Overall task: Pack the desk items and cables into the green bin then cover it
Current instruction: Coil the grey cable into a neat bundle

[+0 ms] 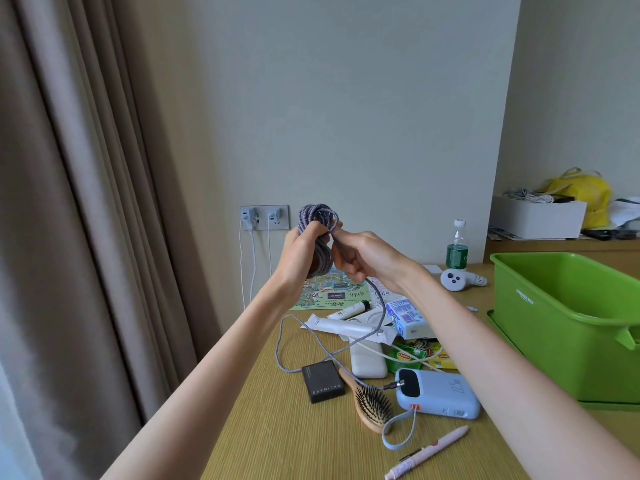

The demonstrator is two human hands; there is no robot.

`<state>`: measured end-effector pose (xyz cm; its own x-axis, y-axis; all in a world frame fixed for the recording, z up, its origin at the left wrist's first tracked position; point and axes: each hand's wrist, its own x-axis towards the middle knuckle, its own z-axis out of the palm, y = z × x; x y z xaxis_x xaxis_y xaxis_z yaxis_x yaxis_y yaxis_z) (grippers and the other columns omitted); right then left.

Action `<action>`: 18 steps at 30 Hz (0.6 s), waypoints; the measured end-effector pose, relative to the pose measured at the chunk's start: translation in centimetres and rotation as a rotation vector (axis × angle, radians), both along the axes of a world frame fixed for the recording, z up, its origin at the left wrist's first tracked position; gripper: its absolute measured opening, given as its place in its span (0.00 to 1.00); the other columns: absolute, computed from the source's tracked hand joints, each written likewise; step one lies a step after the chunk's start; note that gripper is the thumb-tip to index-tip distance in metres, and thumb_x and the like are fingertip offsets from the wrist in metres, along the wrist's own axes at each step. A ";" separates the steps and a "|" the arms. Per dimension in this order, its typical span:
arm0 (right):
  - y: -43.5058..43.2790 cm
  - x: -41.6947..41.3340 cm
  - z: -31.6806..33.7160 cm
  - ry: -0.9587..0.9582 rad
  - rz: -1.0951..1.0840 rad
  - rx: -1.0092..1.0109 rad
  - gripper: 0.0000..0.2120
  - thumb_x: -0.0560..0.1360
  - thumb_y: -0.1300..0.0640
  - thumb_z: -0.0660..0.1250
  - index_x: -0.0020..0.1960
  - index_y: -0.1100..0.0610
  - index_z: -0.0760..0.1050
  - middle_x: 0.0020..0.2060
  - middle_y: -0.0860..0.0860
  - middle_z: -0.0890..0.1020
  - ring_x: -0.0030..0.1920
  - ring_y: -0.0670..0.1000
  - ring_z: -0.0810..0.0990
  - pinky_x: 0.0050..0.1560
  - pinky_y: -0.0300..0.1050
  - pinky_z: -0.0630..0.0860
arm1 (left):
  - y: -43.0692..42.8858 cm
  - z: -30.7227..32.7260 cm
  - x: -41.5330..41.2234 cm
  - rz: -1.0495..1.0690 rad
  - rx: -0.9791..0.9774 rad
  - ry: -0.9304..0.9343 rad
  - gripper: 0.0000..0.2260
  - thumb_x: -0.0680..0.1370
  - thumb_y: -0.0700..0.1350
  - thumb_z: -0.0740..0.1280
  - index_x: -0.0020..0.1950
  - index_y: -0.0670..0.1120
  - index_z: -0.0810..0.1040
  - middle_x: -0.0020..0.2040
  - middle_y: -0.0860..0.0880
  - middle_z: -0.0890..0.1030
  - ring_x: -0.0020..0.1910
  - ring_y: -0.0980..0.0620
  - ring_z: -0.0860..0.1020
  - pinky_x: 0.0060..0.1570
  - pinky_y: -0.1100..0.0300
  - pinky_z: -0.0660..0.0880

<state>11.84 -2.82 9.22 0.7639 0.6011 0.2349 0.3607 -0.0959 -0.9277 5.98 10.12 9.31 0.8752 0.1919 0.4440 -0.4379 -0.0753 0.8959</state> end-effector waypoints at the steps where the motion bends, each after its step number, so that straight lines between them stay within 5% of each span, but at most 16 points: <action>1: 0.2 -0.1 0.1 -0.008 -0.012 -0.015 0.29 0.79 0.37 0.56 0.29 0.54 0.74 0.25 0.53 0.70 0.24 0.50 0.66 0.24 0.37 0.63 | -0.1 0.1 0.0 0.002 -0.015 -0.003 0.08 0.76 0.47 0.62 0.50 0.45 0.76 0.38 0.46 0.68 0.35 0.51 0.65 0.34 0.57 0.62; 5: 0.6 0.0 0.4 -0.049 -0.048 -0.049 0.26 0.77 0.36 0.60 0.30 0.55 0.74 0.24 0.50 0.71 0.24 0.48 0.67 0.25 0.37 0.63 | 0.4 0.2 0.2 -0.008 -0.110 0.008 0.09 0.77 0.47 0.60 0.48 0.44 0.76 0.35 0.43 0.70 0.35 0.47 0.67 0.34 0.57 0.63; 9: 0.8 0.3 0.3 -0.041 0.030 -0.081 0.21 0.78 0.40 0.62 0.36 0.55 0.76 0.26 0.48 0.71 0.25 0.47 0.67 0.27 0.37 0.63 | 1.6 0.3 0.5 0.017 -0.192 0.061 0.11 0.80 0.47 0.56 0.42 0.47 0.75 0.30 0.50 0.75 0.27 0.53 0.70 0.28 0.59 0.60; 13: 0.4 0.8 -0.2 -0.071 -0.006 -0.172 0.17 0.76 0.45 0.67 0.37 0.57 0.78 0.24 0.46 0.68 0.24 0.47 0.63 0.27 0.39 0.59 | 2.7 0.7 0.4 -0.046 -0.418 0.100 0.12 0.79 0.47 0.56 0.39 0.49 0.73 0.34 0.54 0.79 0.37 0.51 0.79 0.26 0.64 0.65; 18: -0.4 1.4 0.0 -0.090 -0.074 -0.181 0.12 0.74 0.53 0.71 0.33 0.56 0.76 0.24 0.46 0.63 0.24 0.45 0.61 0.28 0.38 0.58 | 4.0 0.6 0.4 0.084 -0.381 0.082 0.09 0.79 0.47 0.57 0.42 0.49 0.74 0.38 0.54 0.77 0.28 0.55 0.72 0.25 0.64 0.64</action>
<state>13.22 -3.20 9.18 0.7883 0.5827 0.1974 0.4271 -0.2874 -0.8573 6.40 14.13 9.87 0.8792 0.4016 0.2563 -0.3700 0.2369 0.8983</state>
